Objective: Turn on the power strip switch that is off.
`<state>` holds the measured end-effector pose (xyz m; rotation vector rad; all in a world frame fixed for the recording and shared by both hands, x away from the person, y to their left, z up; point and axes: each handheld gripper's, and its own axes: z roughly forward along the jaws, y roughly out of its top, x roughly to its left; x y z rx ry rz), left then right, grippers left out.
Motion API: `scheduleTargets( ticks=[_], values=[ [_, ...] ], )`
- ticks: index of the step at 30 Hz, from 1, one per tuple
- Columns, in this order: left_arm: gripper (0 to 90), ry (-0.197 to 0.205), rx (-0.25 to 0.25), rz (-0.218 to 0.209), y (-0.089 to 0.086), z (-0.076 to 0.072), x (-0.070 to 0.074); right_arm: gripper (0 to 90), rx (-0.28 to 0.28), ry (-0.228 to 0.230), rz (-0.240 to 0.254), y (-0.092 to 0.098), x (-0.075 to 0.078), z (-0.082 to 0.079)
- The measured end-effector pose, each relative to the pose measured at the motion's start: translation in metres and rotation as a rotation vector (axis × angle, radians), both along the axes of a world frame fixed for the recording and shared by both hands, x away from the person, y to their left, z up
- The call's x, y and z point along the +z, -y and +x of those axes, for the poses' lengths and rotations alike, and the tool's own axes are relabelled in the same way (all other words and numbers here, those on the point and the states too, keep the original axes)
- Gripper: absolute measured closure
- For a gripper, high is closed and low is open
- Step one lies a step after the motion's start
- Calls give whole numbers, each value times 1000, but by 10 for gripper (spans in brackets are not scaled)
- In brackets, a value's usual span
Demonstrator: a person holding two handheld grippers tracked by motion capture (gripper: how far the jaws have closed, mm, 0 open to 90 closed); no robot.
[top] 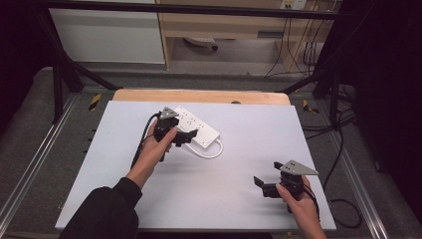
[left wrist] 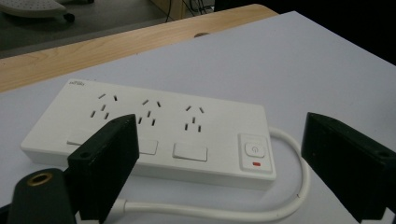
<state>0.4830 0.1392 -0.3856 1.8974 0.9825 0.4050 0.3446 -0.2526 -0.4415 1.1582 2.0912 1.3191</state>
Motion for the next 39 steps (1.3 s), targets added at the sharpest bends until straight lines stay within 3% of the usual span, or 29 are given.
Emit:
scheduleTargets(
  ticks=[8, 22, 28, 39],
  values=[
    [115, -7, 4, -16, -17, -15, 10, 27, 1, 2, -3, -1, -1, 1],
    [114, 59, 22, -69, -43, -35, 29, 27, -1, -4, -8, -1, -1, 1],
    [115, 88, 39, -81, -50, -42, 31, 27, -3, -4, -8, -1, -1, 1],
    [113, 97, 53, -107, -67, -58, 31, 28, -2, -7, -8, -1, -2, 1]
  ],
)
